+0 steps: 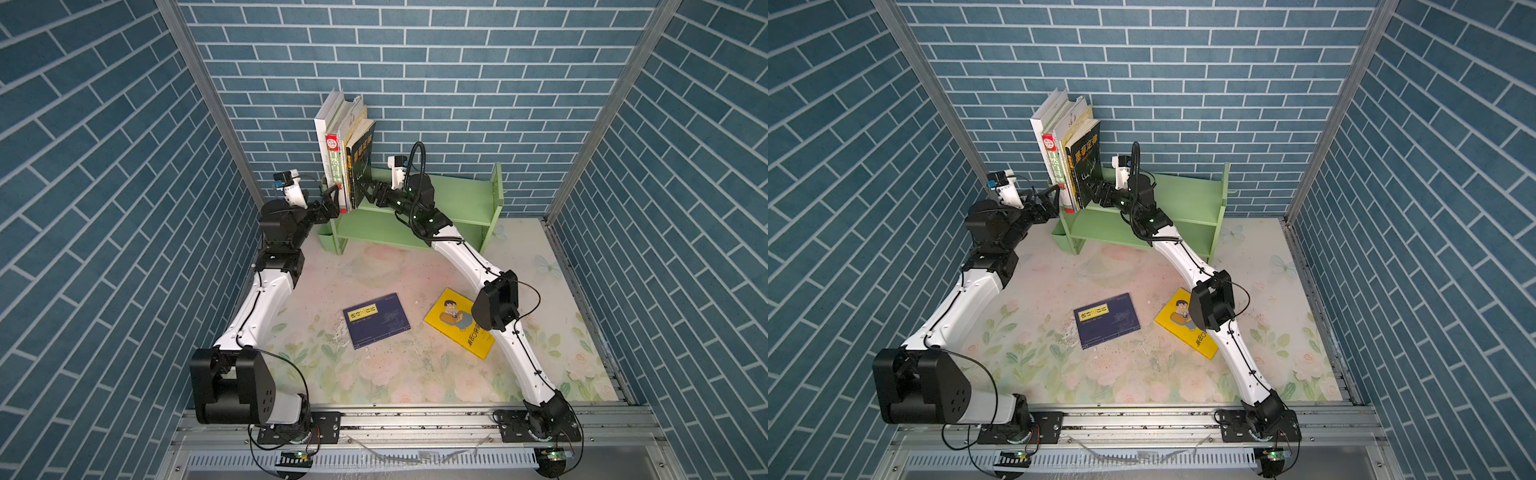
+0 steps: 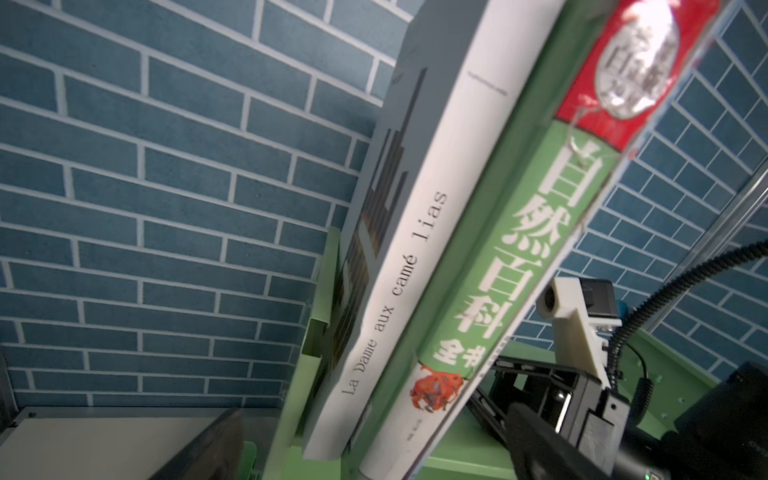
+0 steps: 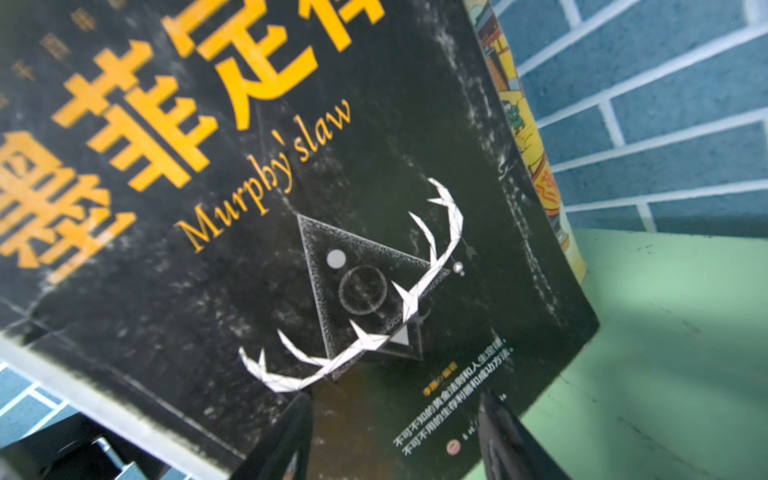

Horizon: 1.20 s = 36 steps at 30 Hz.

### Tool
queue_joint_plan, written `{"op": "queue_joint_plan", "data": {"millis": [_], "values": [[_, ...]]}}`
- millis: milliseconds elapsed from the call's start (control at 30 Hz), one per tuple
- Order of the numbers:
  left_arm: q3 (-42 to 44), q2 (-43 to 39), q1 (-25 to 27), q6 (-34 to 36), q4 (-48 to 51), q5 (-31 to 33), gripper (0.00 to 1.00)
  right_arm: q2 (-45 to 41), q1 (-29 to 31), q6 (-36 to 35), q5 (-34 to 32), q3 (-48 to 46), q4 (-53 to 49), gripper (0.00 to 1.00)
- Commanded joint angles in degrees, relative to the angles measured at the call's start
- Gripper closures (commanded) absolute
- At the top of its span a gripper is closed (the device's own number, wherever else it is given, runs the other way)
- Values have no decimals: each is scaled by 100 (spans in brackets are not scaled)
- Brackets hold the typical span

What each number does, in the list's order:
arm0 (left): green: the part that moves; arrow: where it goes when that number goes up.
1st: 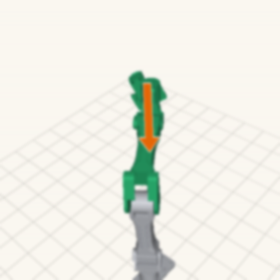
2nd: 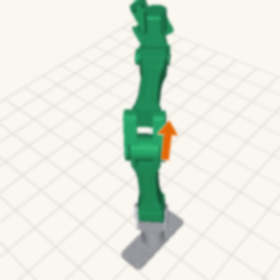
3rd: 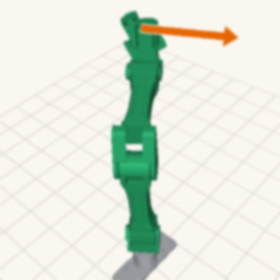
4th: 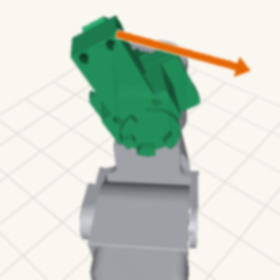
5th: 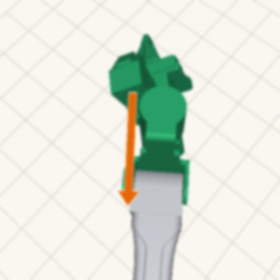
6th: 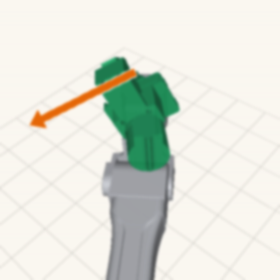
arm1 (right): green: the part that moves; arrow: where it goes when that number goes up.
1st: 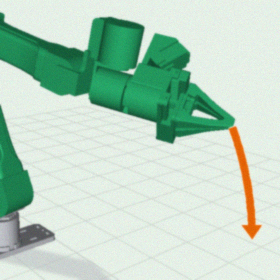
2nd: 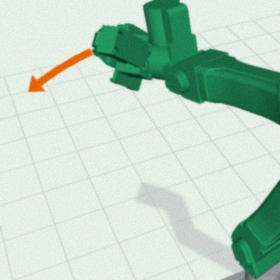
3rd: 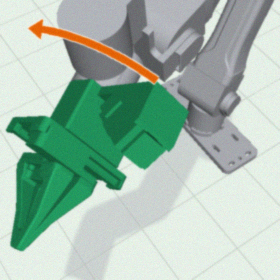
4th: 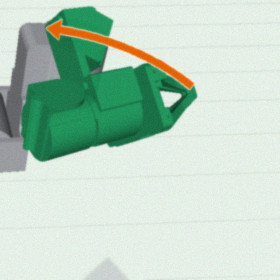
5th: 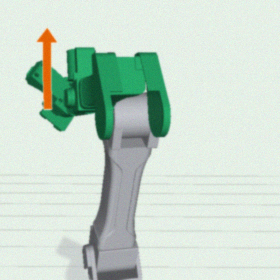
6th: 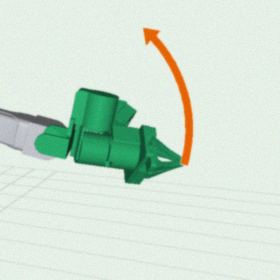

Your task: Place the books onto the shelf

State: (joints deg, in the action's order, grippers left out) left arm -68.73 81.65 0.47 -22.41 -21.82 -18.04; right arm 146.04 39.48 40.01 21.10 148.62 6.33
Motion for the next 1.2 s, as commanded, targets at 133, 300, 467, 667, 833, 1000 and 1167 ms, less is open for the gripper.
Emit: {"op": "queue_joint_plan", "data": {"millis": [133, 300, 467, 667, 833, 1000, 1167], "values": [[-173, 404, -90, -430, -312, -450, 0, 542, 86, 130, 184, -417, -1109, 36], [-298, 633, -91, -497, -379, -475, 0, 573, 77, 130, 312, -447, -978, 35], [-460, 853, -113, -565, -428, -445, 0, 539, 75, 122, 429, -559, -821, 35], [-532, 1035, -139, -720, -575, -419, 0, 488, 77, -6, 473, -572, -708, 35], [-506, 1106, -141, -769, -617, -424, 0, 513, 68, -11, 457, -546, -633, 33], [-391, 1047, -146, -790, -720, -510, 0, 688, 59, 84, 428, -263, -667, 33], [69, 588, -144, -765, -876, -643, 0, 580, 51, 27, 412, -460, -679, 33]]}}
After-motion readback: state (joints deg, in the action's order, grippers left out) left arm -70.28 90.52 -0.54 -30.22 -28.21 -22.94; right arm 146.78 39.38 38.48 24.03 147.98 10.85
